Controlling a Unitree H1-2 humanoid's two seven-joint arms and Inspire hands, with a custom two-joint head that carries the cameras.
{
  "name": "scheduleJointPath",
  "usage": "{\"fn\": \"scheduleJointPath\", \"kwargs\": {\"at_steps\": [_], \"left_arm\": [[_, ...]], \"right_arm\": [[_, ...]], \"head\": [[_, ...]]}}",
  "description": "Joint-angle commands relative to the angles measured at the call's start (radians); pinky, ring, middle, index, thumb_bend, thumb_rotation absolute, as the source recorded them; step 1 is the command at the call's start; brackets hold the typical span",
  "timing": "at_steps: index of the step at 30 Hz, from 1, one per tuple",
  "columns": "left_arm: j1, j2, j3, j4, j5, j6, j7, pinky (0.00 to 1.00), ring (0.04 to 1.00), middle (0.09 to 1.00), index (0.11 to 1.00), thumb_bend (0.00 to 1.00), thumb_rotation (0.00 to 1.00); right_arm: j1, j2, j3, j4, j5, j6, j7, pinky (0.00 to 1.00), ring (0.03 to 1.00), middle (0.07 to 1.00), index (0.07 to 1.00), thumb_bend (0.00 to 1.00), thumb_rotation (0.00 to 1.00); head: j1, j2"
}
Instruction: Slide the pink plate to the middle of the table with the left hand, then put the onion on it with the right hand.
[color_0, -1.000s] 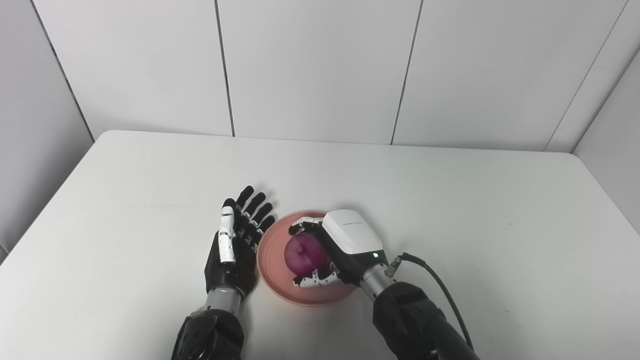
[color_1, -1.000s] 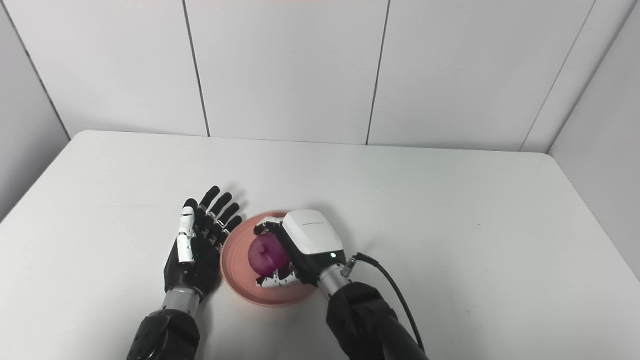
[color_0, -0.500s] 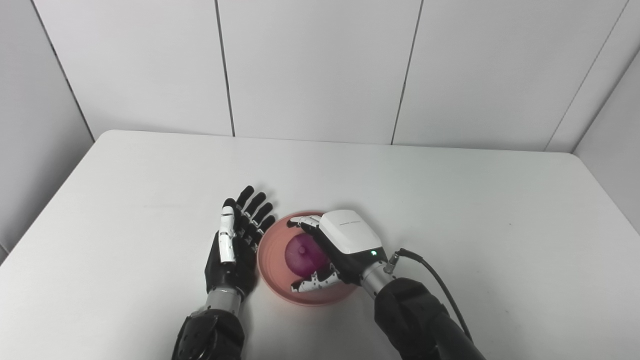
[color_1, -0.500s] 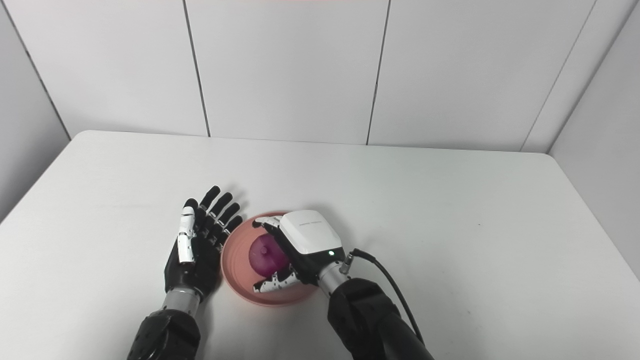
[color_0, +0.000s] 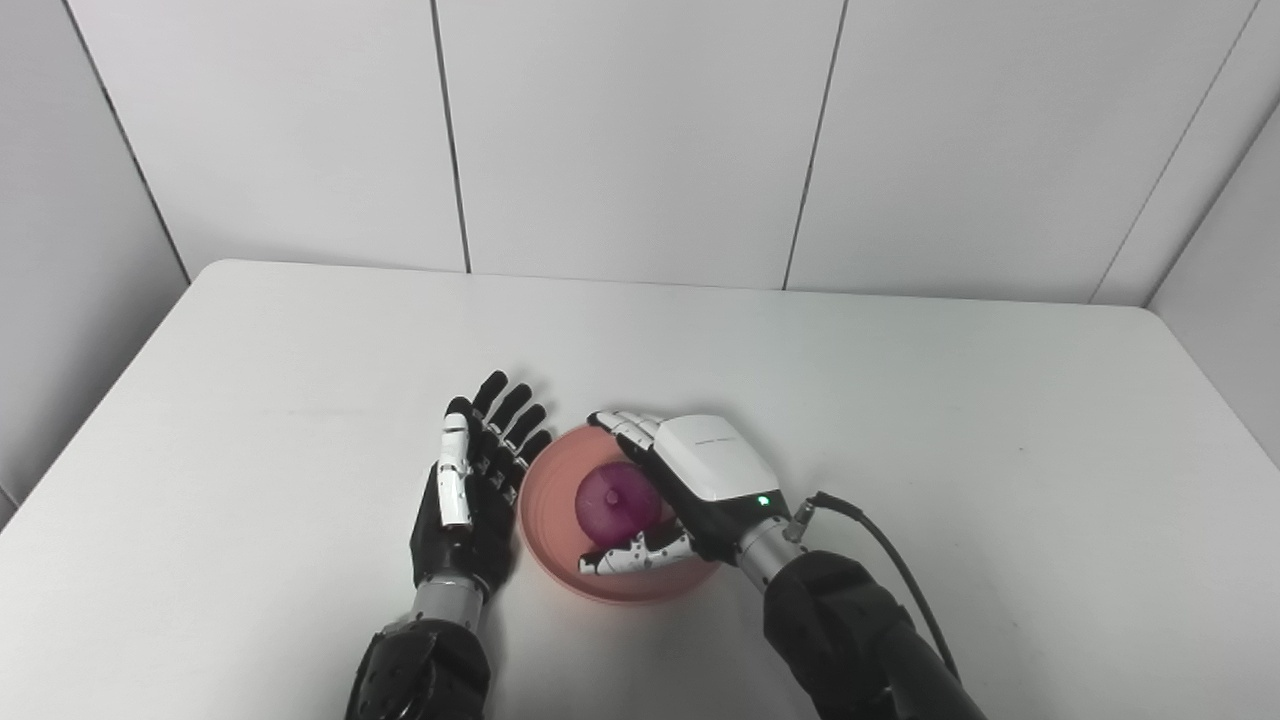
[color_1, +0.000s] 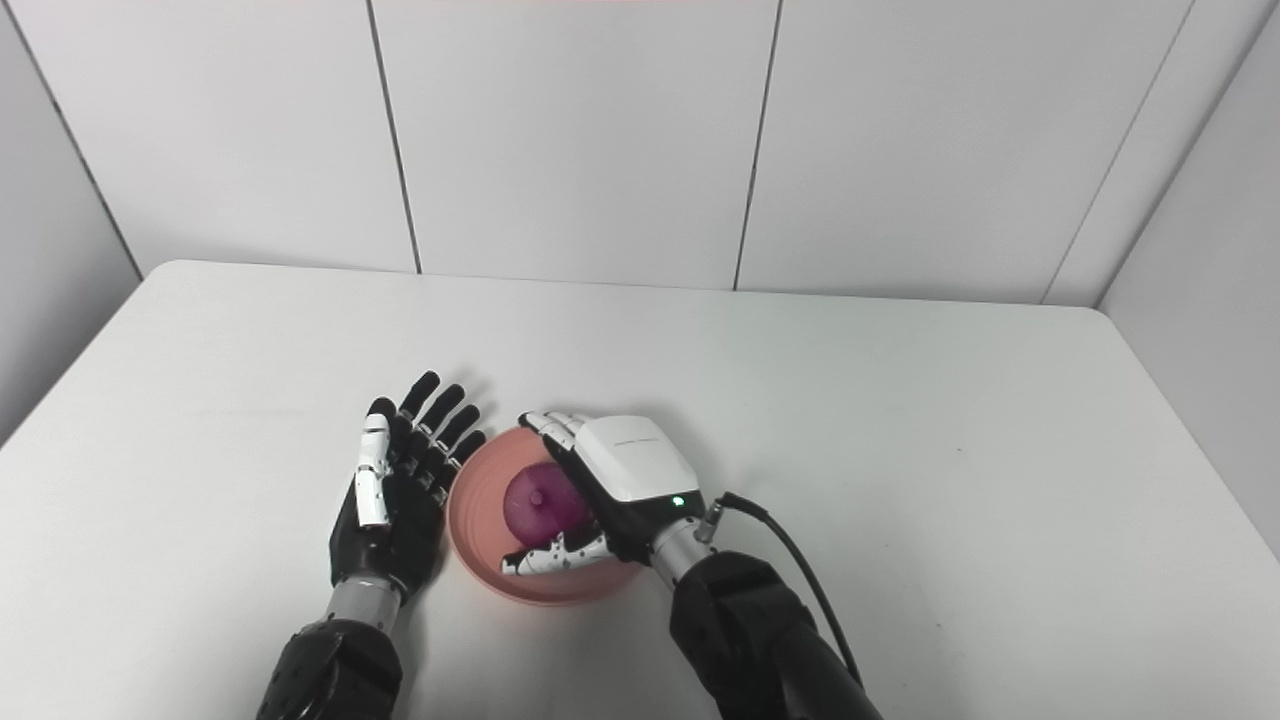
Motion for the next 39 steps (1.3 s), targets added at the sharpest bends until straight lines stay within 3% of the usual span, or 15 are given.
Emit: {"fn": "scheduleJointPath", "kwargs": {"at_steps": [1,14,20,21,22,28,39], "left_arm": [[0.002,-0.017,-0.001,0.013,-0.006,0.023,0.003,0.88,0.884,0.888,0.874,0.39,1.00],[0.000,-0.021,0.004,0.012,-0.019,0.027,0.010,0.88,0.875,0.879,0.862,0.38,1.00],[-0.002,-0.017,0.005,0.019,-0.024,0.021,0.004,0.88,0.875,0.883,0.865,0.38,1.00],[-0.002,-0.016,0.005,0.020,-0.026,0.020,0.001,0.89,0.878,0.886,0.867,0.38,1.00],[-0.002,-0.015,0.005,0.019,-0.026,0.018,-0.001,0.89,0.880,0.887,0.868,0.38,1.00],[0.000,-0.009,0.004,0.014,-0.026,0.022,-0.006,0.90,0.886,0.893,0.873,0.38,1.00],[-0.001,-0.008,0.010,0.013,-0.026,0.029,0.000,0.89,0.885,0.891,0.869,0.37,1.00]], "right_arm": [[-0.023,0.010,-0.032,-0.046,0.041,-0.044,-0.045,0.87,0.887,0.919,0.933,0.93,0.60],[0.011,0.038,-0.202,-0.118,0.220,-0.026,-0.140,0.77,0.865,0.911,0.926,0.88,0.70],[0.050,0.053,-0.278,-0.157,0.310,0.008,-0.144,0.80,0.890,0.928,0.928,0.77,0.86],[0.058,0.054,-0.286,-0.161,0.321,0.013,-0.143,0.81,0.891,0.924,0.923,0.72,0.95],[0.073,0.061,-0.296,-0.171,0.331,0.025,-0.144,0.81,0.890,0.920,0.919,0.65,0.99],[0.143,0.084,-0.328,-0.196,0.373,0.062,-0.151,0.83,0.895,0.918,0.916,0.49,1.00],[0.221,0.113,-0.348,-0.166,0.439,0.020,-0.230,0.87,0.902,0.907,0.918,0.50,1.00]], "head": [[-0.002,-0.001],[-0.012,-0.006],[-0.017,-0.007],[-0.017,-0.007],[-0.016,-0.007],[-0.018,-0.007],[-0.020,-0.009]]}}
